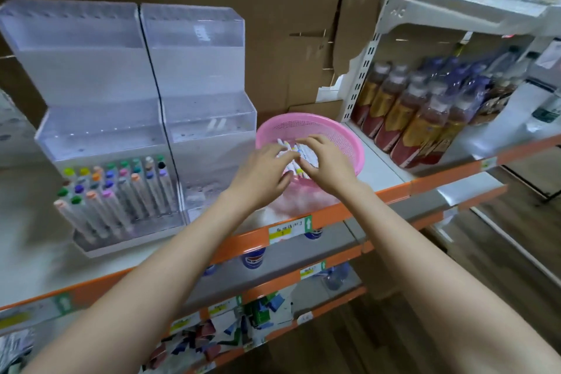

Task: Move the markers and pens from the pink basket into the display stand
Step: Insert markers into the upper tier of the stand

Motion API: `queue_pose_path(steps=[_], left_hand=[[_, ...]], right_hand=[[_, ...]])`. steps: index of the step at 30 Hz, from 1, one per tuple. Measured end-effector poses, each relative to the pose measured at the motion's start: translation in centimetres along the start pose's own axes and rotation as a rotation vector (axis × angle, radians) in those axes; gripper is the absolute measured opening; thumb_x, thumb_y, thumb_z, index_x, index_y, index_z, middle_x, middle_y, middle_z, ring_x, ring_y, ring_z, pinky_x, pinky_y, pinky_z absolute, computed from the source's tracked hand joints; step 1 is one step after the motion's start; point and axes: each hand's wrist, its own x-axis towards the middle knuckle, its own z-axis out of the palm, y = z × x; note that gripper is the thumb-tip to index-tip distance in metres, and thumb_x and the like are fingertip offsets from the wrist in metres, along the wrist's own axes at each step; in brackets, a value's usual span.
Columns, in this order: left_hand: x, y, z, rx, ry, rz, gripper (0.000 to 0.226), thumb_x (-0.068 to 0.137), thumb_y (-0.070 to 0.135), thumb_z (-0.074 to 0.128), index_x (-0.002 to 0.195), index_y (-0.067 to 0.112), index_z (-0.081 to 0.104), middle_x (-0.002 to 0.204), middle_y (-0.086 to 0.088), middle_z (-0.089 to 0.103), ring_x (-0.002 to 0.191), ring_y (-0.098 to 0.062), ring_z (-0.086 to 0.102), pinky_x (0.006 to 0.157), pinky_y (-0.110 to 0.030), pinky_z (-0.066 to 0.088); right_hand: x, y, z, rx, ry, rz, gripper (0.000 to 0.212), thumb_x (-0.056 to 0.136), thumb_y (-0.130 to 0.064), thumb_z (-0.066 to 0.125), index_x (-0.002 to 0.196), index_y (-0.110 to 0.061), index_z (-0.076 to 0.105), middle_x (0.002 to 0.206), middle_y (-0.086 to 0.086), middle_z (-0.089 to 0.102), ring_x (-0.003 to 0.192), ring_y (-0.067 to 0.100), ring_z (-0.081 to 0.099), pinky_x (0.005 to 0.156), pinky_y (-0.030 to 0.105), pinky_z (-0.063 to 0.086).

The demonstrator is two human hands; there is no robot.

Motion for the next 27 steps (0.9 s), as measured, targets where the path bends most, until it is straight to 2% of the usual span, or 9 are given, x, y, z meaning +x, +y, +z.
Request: queue_pose_path(steps=[3, 6, 9, 14, 18, 20, 23, 25, 27], left_hand=[[2.5, 0.5, 1.6, -0.009, -0.060, -0.063, 0.040, 0.092, 0.022, 0.055, 0.131, 0.014, 0.056, 0.128, -0.013, 0.057, 0.119, -0.033, 0.049, 0.096, -0.042, 0.043], [5.2, 0.4, 3.0, -0.045, -0.246, -0.219, 0.044, 0.097, 0.025, 0.045, 0.140, 0.016, 0.044, 0.140, -0.013, 0.044, 0.129, -0.031, 0.040, 0.102, -0.043, 0.038], [7.2, 0.4, 3.8, -0.025, -0.397, -0.367, 0.042, 0.099, 0.026, 0.041, 0.138, 0.011, 0.042, 0.140, -0.017, 0.041, 0.125, -0.033, 0.043, 0.096, -0.041, 0.041], [8.6, 0.3, 4.9, 0.160, -0.400, -0.462, 0.034, 0.097, 0.024, 0.045, 0.127, 0.010, 0.051, 0.127, -0.014, 0.054, 0.111, -0.030, 0.054, 0.075, -0.035, 0.042], [9.2, -0.2, 5.9, 0.184, -0.386, -0.478, 0.044, 0.094, 0.030, 0.049, 0.132, 0.008, 0.046, 0.130, -0.016, 0.050, 0.118, -0.031, 0.045, 0.089, -0.042, 0.045], [9.5, -0.4, 6.1, 0.189, -0.341, -0.478, 0.040, 0.094, 0.032, 0.052, 0.125, 0.007, 0.051, 0.123, -0.015, 0.055, 0.112, -0.031, 0.049, 0.086, -0.041, 0.045], [9.6, -0.5, 6.0, 0.155, -0.262, -0.473, 0.025, 0.091, 0.028, 0.058, 0.104, 0.008, 0.060, 0.100, -0.011, 0.063, 0.091, -0.027, 0.058, 0.069, -0.034, 0.044], [9.4, -0.4, 6.0, 0.066, -0.233, -0.517, 0.011, 0.089, 0.022, 0.060, 0.088, 0.011, 0.061, 0.081, -0.005, 0.061, 0.072, -0.019, 0.057, 0.054, -0.026, 0.038], [9.3, -0.4, 5.9, -0.005, -0.234, -0.554, 0.006, 0.086, 0.015, 0.060, 0.080, 0.012, 0.059, 0.075, -0.004, 0.060, 0.067, -0.018, 0.056, 0.051, -0.025, 0.036]], right_hand=[[1.5, 2.2, 0.1, -0.057, -0.082, 0.042, 0.041, 0.093, -0.030, 0.056, 0.133, -0.021, 0.053, 0.131, 0.003, 0.053, 0.118, 0.024, 0.052, 0.084, 0.038, 0.047], [3.1, 4.2, 0.5, -0.104, -0.138, 0.121, 0.041, 0.093, -0.027, 0.055, 0.133, -0.018, 0.051, 0.131, 0.006, 0.054, 0.118, 0.028, 0.052, 0.084, 0.038, 0.046], [4.4, 6.0, 0.9, -0.107, -0.163, 0.155, 0.037, 0.092, -0.023, 0.055, 0.128, -0.013, 0.054, 0.123, 0.011, 0.061, 0.113, 0.031, 0.055, 0.085, 0.038, 0.047], [6.1, 7.2, 1.1, -0.057, -0.207, 0.164, 0.033, 0.092, -0.022, 0.059, 0.123, -0.010, 0.058, 0.116, 0.011, 0.064, 0.107, 0.029, 0.058, 0.082, 0.033, 0.043], [6.9, 7.7, 1.5, -0.078, -0.267, 0.146, 0.026, 0.087, -0.028, 0.066, 0.107, -0.011, 0.064, 0.103, 0.008, 0.065, 0.094, 0.025, 0.058, 0.069, 0.030, 0.039], [7.0, 7.8, 1.6, -0.078, -0.270, 0.141, 0.021, 0.084, -0.027, 0.069, 0.094, -0.009, 0.066, 0.095, 0.007, 0.066, 0.087, 0.025, 0.059, 0.065, 0.030, 0.041], [7.1, 7.8, 1.7, -0.068, -0.274, 0.129, 0.023, 0.080, -0.027, 0.071, 0.076, -0.004, 0.067, 0.080, 0.010, 0.068, 0.072, 0.025, 0.060, 0.059, 0.031, 0.043], [7.2, 7.8, 1.9, -0.044, -0.305, 0.120, 0.027, 0.081, -0.029, 0.071, 0.070, -0.005, 0.065, 0.071, 0.009, 0.067, 0.064, 0.022, 0.059, 0.054, 0.030, 0.040], [7.1, 7.9, 2.0, -0.002, -0.345, 0.118, 0.027, 0.082, -0.030, 0.071, 0.067, -0.010, 0.061, 0.067, 0.006, 0.065, 0.059, 0.018, 0.055, 0.051, 0.028, 0.037]])
